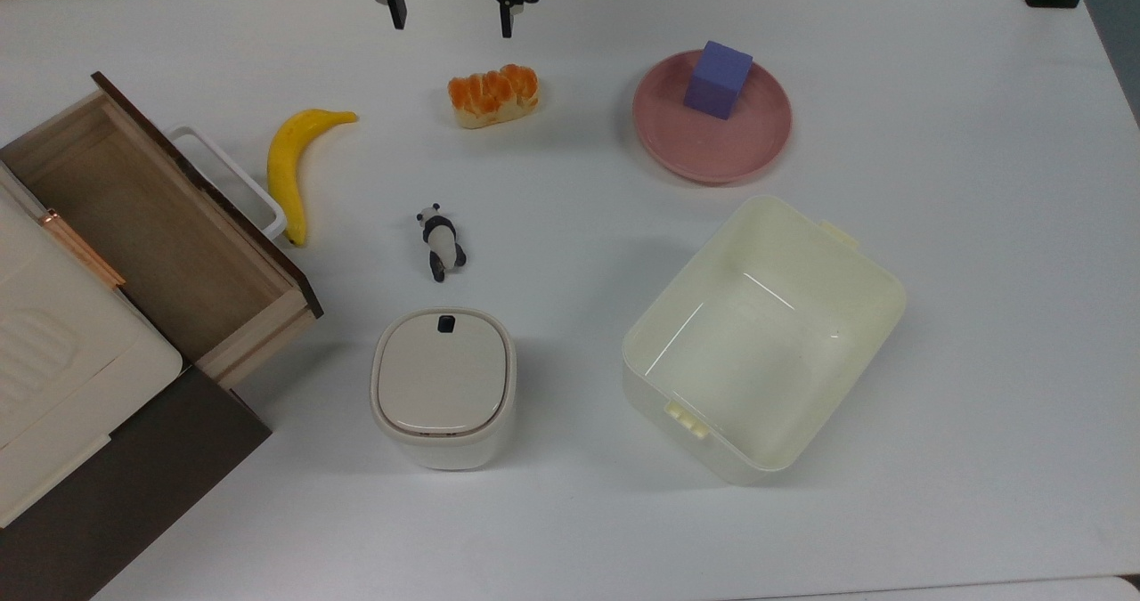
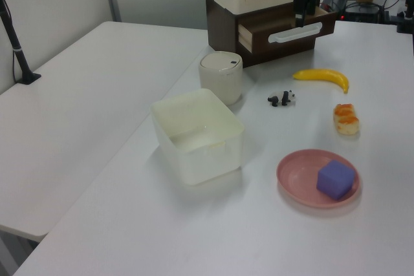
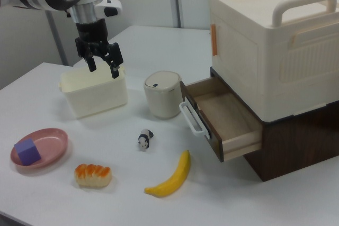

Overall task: Slide open the drawer
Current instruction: 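Open the gripper, release the handle and lift away from the drawer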

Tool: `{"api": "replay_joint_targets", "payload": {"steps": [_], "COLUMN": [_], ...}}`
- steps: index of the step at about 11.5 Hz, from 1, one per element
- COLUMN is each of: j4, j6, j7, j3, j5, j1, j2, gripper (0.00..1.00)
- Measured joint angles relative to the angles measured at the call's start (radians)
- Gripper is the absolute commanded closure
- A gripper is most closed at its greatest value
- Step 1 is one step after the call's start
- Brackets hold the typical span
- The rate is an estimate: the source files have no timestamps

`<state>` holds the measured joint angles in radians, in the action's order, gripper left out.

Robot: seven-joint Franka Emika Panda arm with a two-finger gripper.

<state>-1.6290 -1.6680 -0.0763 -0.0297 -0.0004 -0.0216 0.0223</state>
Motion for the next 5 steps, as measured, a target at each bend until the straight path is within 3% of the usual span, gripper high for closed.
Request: {"api": "replay_joint_targets", "payload": {"steps": [5], "j4": [0.000], "j6": [0.001], "j7": [0.000], "j3": [0.001], "j5": [-0.014], "j1": [0.000], "j2": [0.003], "gripper": [0.00]}}
